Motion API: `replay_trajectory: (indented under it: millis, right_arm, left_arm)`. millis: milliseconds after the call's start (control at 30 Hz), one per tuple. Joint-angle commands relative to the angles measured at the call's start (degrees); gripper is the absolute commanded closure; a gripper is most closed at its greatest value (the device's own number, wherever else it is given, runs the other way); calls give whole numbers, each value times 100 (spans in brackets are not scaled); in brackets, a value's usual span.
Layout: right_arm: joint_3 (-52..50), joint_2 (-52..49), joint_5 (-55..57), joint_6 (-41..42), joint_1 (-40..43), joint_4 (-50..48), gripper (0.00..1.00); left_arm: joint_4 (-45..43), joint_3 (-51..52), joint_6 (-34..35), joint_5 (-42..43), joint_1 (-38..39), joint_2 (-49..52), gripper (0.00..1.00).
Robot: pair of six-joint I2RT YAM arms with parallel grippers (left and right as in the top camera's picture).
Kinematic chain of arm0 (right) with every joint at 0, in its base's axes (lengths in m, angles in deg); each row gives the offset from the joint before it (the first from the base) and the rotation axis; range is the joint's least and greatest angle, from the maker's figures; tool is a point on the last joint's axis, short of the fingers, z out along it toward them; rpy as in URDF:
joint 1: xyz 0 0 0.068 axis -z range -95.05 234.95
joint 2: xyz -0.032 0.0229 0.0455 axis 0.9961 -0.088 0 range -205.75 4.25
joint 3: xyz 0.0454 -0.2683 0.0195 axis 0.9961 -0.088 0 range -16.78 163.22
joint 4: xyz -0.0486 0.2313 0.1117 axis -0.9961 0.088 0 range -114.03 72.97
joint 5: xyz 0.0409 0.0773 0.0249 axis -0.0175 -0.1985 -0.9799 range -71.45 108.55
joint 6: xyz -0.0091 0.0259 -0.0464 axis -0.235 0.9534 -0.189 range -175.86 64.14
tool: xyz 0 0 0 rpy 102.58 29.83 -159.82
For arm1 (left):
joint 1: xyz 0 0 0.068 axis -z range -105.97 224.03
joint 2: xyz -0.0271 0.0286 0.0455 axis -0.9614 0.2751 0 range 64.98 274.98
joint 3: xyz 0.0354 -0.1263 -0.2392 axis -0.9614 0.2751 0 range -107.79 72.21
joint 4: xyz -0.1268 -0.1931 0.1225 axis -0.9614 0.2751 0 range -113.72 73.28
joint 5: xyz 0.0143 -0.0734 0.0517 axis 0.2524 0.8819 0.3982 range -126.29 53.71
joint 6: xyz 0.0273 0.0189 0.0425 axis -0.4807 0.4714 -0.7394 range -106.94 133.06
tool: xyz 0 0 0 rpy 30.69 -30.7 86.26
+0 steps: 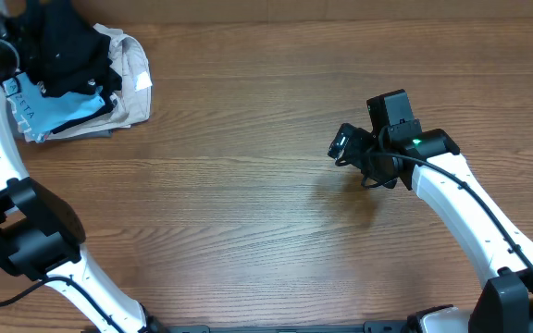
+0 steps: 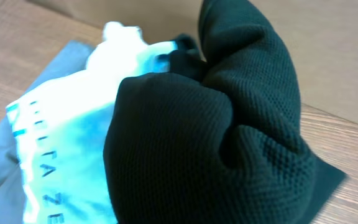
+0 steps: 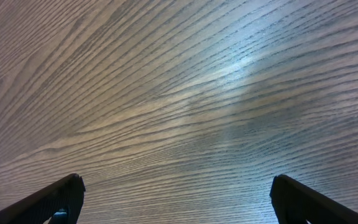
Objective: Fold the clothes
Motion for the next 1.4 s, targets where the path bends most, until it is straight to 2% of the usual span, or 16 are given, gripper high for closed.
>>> replay_trajectory:
  millis: [0,133,233,300,433,467,500,533,567,800,1067,1100,1133,1200,1233,1367]
  right_arm:
    - [-17,-17,-9,42,11,-7,0]
    - [-17,-17,-11,42,13,-7,0]
    - [-17,-17,-11,42,11,-2,0]
    - [-17,-17,-11,42,11,0,0]
    - [-17,-17,-9,44,13,-17,0]
    - [-17,-17,-11,44,13,-28,0]
    - [-17,-17,-13,44,13,-33,0]
    - [-17,-17,-13,46,13,-33,0]
    - [-17,-17,-17,44,13,-31,0]
    - [-17,-17,-28,42,13,-28,0]
    - [-17,-17,-28,42,11,-24,0]
    - [-17,-17,-31,42,11,-24,0]
    - [-17,-17,-31,42,11,-17,0]
    - [-17,-17,-31,42,11,4,0]
    - [-17,-17,-31,39,11,15,0]
    - [-17,-17,-28,37,11,35,0]
  left_arm:
    - [24,-42,168,-76,-168,256,87]
    - [125,-42,166,-85,-315,575,87]
    - [122,-42,166,-354,-439,776,95]
    - [144,-42,160,-540,-525,872,82]
    - [271,-42,142,-590,-702,957,72]
    - [284,-42,142,-590,-732,960,66]
    - [299,-42,142,-590,-756,960,47]
    - [299,-42,144,-590,-772,955,19]
    - [302,-42,144,-588,-787,951,0]
    - [356,-48,271,-588,-791,728,0]
    - [197,-50,402,-522,-780,-289,0]
    - [184,-50,402,-457,-772,-413,3]
    - [175,-50,404,-334,-758,-546,11]
    - [155,-50,442,-48,-732,-734,70]
    - [133,-50,555,59,-719,-793,96]
    - [-101,-50,1049,487,-610,-846,96]
